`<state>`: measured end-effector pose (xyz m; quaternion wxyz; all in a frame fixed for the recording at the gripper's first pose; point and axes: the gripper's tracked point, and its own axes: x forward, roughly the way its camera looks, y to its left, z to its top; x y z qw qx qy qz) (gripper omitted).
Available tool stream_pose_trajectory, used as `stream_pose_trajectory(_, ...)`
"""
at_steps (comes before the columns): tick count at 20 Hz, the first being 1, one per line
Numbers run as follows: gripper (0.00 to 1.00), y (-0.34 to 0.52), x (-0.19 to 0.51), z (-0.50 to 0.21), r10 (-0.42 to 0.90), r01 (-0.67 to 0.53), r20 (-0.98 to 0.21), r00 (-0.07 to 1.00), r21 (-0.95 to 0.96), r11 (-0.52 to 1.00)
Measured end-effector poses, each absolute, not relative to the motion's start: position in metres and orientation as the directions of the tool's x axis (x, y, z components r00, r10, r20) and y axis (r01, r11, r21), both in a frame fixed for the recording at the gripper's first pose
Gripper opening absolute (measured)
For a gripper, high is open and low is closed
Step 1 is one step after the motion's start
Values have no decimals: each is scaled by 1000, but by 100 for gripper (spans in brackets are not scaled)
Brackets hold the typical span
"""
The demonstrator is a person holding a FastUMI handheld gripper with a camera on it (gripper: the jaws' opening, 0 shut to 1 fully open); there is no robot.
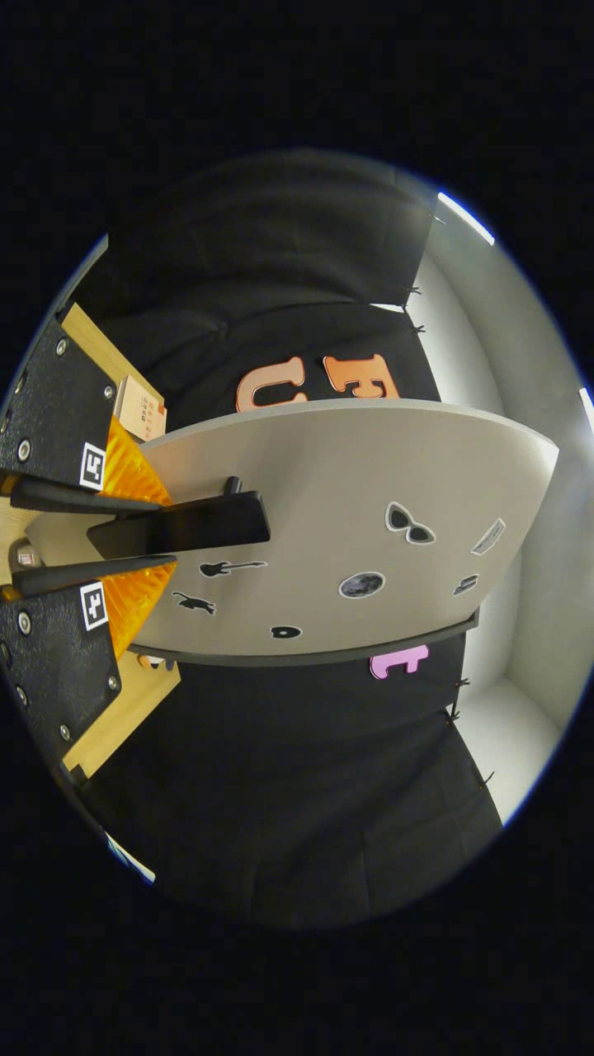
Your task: Open the shoe cabinet door, grab the shoes and put them into the shoe cabinet, then close the shoe cabinet door.
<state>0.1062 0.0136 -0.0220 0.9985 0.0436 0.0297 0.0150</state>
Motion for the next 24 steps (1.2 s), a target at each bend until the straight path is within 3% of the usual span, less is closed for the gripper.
stream_pose_trajectory(24,26,-115,67,-30,-65,68,-40,997,72,995)
